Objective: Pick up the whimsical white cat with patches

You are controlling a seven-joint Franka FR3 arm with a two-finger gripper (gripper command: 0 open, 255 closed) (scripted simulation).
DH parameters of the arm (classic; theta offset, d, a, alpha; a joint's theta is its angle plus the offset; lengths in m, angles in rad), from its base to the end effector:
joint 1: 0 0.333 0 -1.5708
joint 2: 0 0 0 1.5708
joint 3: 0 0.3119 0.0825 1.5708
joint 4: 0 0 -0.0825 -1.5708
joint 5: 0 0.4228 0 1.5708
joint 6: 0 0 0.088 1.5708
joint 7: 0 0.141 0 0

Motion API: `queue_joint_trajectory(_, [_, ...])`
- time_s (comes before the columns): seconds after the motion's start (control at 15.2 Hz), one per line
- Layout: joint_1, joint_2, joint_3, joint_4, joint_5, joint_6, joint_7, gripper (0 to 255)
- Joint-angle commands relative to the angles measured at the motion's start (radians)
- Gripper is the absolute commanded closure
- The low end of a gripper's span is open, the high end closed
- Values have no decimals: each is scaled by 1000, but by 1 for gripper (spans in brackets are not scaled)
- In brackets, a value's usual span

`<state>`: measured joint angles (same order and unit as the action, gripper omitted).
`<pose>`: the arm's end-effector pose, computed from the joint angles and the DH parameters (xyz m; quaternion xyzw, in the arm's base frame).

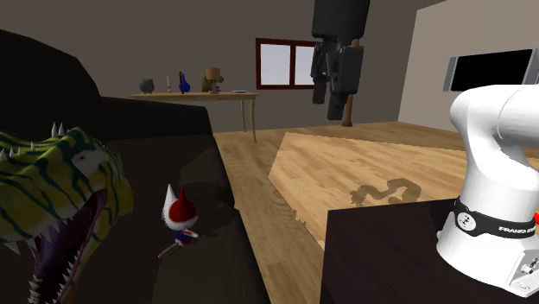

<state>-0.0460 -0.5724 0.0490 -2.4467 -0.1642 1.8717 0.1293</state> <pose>0.4166 -0.0166 0.4526 0.9949 -0.0423 0.0038 0.0914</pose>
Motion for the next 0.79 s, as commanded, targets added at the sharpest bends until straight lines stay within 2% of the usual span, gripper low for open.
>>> queue_joint_trajectory(0.0, [-10,52,3,-7,-15,77,23,0])
queue_joint_trajectory(0.33, [-41,219,7,23,-66,253,81,0])
queue_joint_trajectory(0.73, [-79,436,8,112,-147,424,166,0])
